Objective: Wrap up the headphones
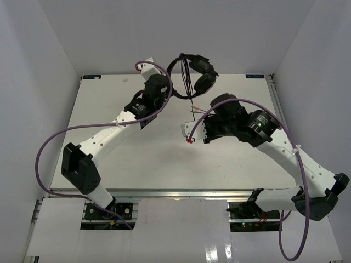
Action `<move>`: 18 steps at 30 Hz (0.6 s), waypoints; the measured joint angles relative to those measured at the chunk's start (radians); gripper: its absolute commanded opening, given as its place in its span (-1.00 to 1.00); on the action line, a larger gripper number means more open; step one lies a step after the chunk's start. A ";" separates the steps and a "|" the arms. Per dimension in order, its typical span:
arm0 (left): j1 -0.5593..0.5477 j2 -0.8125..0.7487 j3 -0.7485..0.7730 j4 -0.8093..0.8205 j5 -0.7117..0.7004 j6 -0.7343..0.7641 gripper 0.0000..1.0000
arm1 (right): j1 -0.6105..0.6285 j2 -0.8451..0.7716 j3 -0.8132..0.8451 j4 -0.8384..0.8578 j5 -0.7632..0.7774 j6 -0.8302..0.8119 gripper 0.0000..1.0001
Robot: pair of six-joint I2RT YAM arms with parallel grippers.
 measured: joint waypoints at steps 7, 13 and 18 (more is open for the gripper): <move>-0.017 0.071 -0.095 -0.018 0.181 0.082 -1.00 | 0.140 0.035 0.088 -0.030 0.363 -0.097 -0.85; -0.021 0.064 -0.231 0.001 0.315 0.157 -1.00 | 0.143 0.009 -0.005 0.098 0.515 -0.223 -0.85; -0.020 0.002 -0.346 0.041 0.416 0.231 -1.00 | 0.143 -0.016 -0.062 0.189 0.555 -0.309 -0.85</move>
